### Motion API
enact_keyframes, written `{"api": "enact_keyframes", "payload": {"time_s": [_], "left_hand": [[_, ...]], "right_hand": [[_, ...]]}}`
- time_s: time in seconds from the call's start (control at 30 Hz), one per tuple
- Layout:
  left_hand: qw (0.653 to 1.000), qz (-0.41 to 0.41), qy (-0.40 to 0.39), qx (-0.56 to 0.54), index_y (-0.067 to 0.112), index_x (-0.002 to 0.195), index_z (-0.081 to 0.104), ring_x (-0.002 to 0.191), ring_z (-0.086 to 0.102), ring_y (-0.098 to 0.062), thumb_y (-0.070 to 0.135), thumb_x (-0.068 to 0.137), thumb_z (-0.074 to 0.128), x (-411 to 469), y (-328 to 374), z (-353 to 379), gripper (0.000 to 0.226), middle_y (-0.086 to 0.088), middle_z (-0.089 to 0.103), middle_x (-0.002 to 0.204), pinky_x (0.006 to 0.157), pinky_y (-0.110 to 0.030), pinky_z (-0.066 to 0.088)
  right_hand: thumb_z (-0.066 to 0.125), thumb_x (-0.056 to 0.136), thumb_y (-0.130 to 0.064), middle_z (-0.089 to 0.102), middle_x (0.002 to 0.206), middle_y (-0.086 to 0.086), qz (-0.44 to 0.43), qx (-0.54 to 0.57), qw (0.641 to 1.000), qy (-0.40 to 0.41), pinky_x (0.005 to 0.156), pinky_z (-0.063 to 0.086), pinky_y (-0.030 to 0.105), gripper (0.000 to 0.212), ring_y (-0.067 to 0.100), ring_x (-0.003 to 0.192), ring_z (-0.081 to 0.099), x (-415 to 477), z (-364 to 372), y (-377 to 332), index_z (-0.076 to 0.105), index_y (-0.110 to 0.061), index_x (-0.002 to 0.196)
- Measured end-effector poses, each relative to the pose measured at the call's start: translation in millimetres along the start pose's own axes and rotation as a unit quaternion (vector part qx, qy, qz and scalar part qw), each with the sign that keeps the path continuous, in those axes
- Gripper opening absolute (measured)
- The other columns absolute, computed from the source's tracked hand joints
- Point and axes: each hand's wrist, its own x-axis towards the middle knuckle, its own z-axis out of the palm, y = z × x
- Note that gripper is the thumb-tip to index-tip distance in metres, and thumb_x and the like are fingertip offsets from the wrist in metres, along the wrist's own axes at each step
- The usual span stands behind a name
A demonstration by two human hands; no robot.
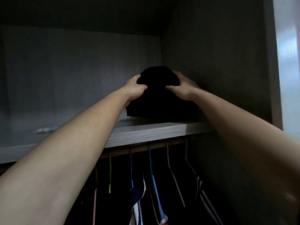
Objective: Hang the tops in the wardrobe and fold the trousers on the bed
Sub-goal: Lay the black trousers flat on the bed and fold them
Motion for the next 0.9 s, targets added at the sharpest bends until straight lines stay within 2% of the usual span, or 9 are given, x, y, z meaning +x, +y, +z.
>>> {"api": "enact_keyframes", "payload": {"time_s": [0.03,0.1,0.17,0.3,0.4,0.47,0.57,0.73,0.9], "left_hand": [[0.998,-0.031,-0.050,0.031,0.023,0.152,0.030,0.104,0.058,-0.018,0.026,0.098,0.055,-2.8,-4.9,4.0,0.060,-0.008,0.047,0.145,0.085,-0.027,0.050],[0.980,-0.092,-0.141,0.108,0.016,0.152,0.032,0.121,0.054,-0.023,0.039,0.100,0.052,-9.7,-18.2,11.7,0.061,-0.008,0.044,0.149,0.101,-0.032,0.046],[0.969,-0.108,-0.160,0.151,0.016,0.153,0.030,0.135,0.044,-0.027,0.051,0.100,0.044,-16.7,-26.5,12.5,0.065,-0.007,0.038,0.154,0.107,-0.031,0.038],[0.962,-0.100,-0.172,0.187,0.028,0.147,0.041,0.121,0.054,-0.027,0.067,0.097,0.029,-39.3,-18.5,-4.3,0.065,-0.003,0.052,0.139,0.098,-0.041,0.050],[0.961,-0.039,-0.174,0.211,0.036,0.145,0.041,0.124,0.050,-0.020,0.075,0.092,0.030,-54.2,-17.7,-14.6,0.067,0.006,0.051,0.139,0.105,-0.045,0.044],[0.958,-0.019,-0.216,0.186,0.040,0.146,0.038,0.129,0.046,-0.013,0.073,0.086,0.047,-63.1,-22.4,-19.6,0.069,0.015,0.047,0.140,0.108,-0.042,0.042],[0.940,-0.026,-0.272,0.204,0.044,0.151,0.026,0.124,0.047,-0.011,0.052,0.084,0.069,-71.2,-30.7,-23.9,0.080,0.015,0.044,0.141,0.104,-0.040,0.045],[0.936,-0.014,-0.251,0.246,0.043,0.152,0.022,0.115,0.052,-0.011,0.037,0.093,0.064,-68.4,-29.9,-19.5,0.072,0.012,0.050,0.132,0.100,-0.040,0.048],[0.908,-0.010,-0.234,0.348,0.032,0.157,0.007,0.140,0.036,-0.020,0.041,0.098,0.055,-59.1,-33.3,-13.4,0.077,0.002,0.032,0.157,0.111,-0.031,0.031]], "right_hand": [[0.063,0.093,-0.044,0.047,0.150,0.005,0.017,-0.038,0.998,-0.044,0.102,0.038,0.027,0.068,0.027,0.131,0.050,-0.3,3.3,5.2,0.032,-0.031,0.152],[0.058,0.095,-0.049,0.045,0.152,0.008,0.060,-0.130,0.979,-0.147,0.110,0.034,0.032,0.063,0.029,0.135,0.046,-4.4,10.4,15.0,0.039,-0.023,0.150],[0.050,0.097,-0.056,0.042,0.154,0.008,0.073,-0.184,0.962,-0.187,0.113,0.031,0.035,0.064,0.030,0.138,0.042,-8.8,10.8,19.1,0.040,-0.021,0.150],[0.046,0.097,-0.060,0.049,0.148,0.009,0.047,-0.214,0.964,-0.147,0.107,0.036,0.035,0.063,0.030,0.133,0.047,-22.7,-5.5,9.3,0.050,-0.019,0.145],[0.052,0.096,-0.051,0.053,0.144,0.006,-0.016,-0.212,0.971,-0.109,0.097,0.037,0.032,0.052,0.027,0.130,0.050,-38.2,-15.0,-6.8,0.052,-0.025,0.142],[0.056,0.091,-0.049,0.049,0.148,0.001,-0.034,-0.196,0.969,-0.150,0.097,0.035,0.032,0.054,0.024,0.133,0.046,-51.2,-14.2,-19.1,0.049,-0.036,0.143],[0.061,0.080,-0.050,0.042,0.153,-0.001,-0.028,-0.240,0.940,-0.241,0.102,0.036,0.033,0.072,0.023,0.136,0.043,-66.5,-4.5,-29.6,0.037,-0.044,0.148],[0.061,0.088,-0.041,0.044,0.150,0.002,-0.076,-0.316,0.919,-0.225,0.099,0.039,0.034,0.075,0.025,0.134,0.046,-66.7,8.7,-25.9,0.025,-0.041,0.153],[0.060,0.090,-0.043,0.046,0.149,0.003,-0.091,-0.337,0.903,-0.250,0.106,0.040,0.039,0.074,0.027,0.133,0.046,-53.0,24.8,-22.8,0.023,-0.042,0.154]]}}
